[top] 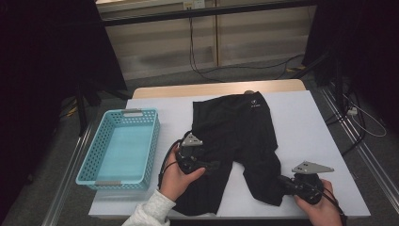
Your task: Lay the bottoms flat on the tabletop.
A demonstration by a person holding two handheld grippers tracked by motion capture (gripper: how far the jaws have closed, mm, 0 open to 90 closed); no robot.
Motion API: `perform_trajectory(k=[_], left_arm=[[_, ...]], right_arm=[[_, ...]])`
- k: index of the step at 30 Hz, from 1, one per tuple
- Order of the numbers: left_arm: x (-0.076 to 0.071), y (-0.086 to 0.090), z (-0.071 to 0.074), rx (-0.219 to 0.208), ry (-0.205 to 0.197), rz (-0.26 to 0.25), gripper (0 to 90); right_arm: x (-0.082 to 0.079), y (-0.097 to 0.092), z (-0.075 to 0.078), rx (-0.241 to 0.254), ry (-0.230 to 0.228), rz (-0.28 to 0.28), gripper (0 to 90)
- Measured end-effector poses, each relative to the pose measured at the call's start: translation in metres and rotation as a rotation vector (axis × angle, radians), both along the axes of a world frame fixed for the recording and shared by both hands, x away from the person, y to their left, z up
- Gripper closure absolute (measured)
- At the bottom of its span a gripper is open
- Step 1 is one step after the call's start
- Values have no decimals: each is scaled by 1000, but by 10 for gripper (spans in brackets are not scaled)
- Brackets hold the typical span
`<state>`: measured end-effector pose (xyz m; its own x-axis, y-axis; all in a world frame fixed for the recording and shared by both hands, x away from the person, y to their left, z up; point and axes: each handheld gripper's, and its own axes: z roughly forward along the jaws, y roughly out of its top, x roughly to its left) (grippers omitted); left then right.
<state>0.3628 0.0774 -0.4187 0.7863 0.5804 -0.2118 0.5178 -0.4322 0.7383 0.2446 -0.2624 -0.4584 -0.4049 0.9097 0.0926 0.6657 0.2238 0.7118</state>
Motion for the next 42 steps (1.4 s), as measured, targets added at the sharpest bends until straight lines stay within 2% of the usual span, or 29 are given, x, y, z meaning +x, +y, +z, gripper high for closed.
perform_trajectory(k=[12, 15, 24, 27, 28, 30, 33, 36, 39, 42], left_arm=[[2, -4, 3, -12, 8, -13, 205], [3, -6, 3, -15, 10, -19, 206], [7, -3, 10, -39, 7, -12, 200], [8, -4, 10, -40, 7, -17, 200], [7, -5, 10, -43, 5, -14, 199], [7, -7, 10, -44, 4, -18, 199], [8, -9, 10, -41, 3, -22, 199], [8, -10, 9, -34, 7, -28, 198], [7, -12, 8, -33, 5, -32, 199], [5, -15, 7, -29, 5, -41, 198]], right_arm=[[-14, 0, 4, -12, -1, 8, 893], [-17, 1, 5, -29, -8, 14, 893], [-33, 3, 8, -22, 5, 15, 890], [-42, 5, 10, -57, 9, 20, 858], [-44, 5, 11, -61, 6, 18, 818], [-47, 5, 13, -64, 0, 18, 811], [-40, 1, 17, -63, -28, -10, 768], [-25, -8, 16, -32, -41, -67, 729], [-8, -13, 12, -29, -33, -98, 715], [8, -13, 3, -40, 4, -111, 706]])
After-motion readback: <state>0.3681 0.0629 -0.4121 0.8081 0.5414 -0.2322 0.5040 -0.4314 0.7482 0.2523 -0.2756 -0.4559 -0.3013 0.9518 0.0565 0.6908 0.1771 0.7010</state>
